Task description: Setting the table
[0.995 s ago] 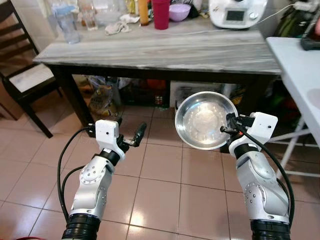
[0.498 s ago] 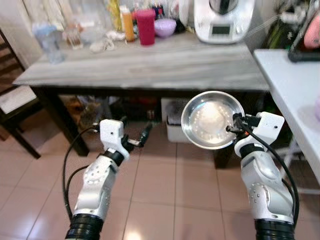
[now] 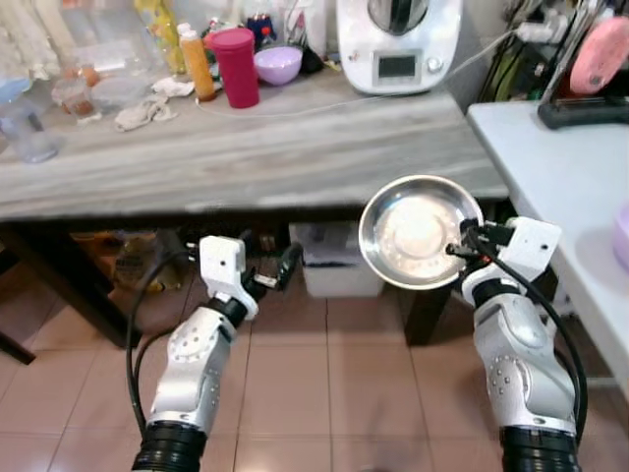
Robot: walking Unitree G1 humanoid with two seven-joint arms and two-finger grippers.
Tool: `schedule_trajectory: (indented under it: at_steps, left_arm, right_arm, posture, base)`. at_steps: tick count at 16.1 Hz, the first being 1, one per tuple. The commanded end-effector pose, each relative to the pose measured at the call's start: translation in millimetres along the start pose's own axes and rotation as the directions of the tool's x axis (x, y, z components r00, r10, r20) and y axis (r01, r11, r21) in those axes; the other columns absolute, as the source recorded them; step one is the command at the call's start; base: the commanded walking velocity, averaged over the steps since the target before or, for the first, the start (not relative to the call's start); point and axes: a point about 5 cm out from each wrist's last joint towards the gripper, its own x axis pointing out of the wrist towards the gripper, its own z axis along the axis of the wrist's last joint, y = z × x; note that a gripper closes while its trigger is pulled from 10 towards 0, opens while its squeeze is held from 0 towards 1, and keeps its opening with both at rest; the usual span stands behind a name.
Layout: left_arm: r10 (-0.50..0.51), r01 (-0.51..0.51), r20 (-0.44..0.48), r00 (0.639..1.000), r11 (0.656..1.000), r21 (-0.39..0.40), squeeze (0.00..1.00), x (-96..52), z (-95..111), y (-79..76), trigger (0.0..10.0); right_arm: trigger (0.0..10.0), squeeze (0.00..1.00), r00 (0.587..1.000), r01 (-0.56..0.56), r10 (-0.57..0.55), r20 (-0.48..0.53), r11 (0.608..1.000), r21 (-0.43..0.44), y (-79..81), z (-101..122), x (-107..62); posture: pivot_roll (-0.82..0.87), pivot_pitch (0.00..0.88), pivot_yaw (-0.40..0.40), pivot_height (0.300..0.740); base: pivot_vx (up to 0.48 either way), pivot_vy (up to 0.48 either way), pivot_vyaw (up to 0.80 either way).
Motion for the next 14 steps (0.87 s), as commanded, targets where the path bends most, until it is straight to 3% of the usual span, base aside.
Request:
schedule_trajectory:
  at_steps: [1, 14]
  left_arm:
    - [0.018, -0.018, 0.005, 1.000, 1.000, 0.020, 0.00, -3.9, 3.6, 8.5, 10.0]
    - [0.002, -0.002, -0.002, 1.000, 1.000, 0.022, 0.00, -3.0, 2.5, 3.9, 10.0]
  right_arm:
    - [10.0, 0.00, 0.999, -0.036, 0.036, 0.017, 0.999, 0.008, 11.3, 2.8, 1.0]
    - [10.0, 0.00, 1.000, -0.021, 0.021, 0.018, 1.000, 0.017, 7.7, 2.0, 2.8]
  posture:
    - [-0.22, 0.059, 0.040, 0.740]
    - [-0.22, 0.055, 0.044, 0.740]
  base:
    - [0.480, 0.000, 0.00]
    - [0.459, 0.000, 0.03]
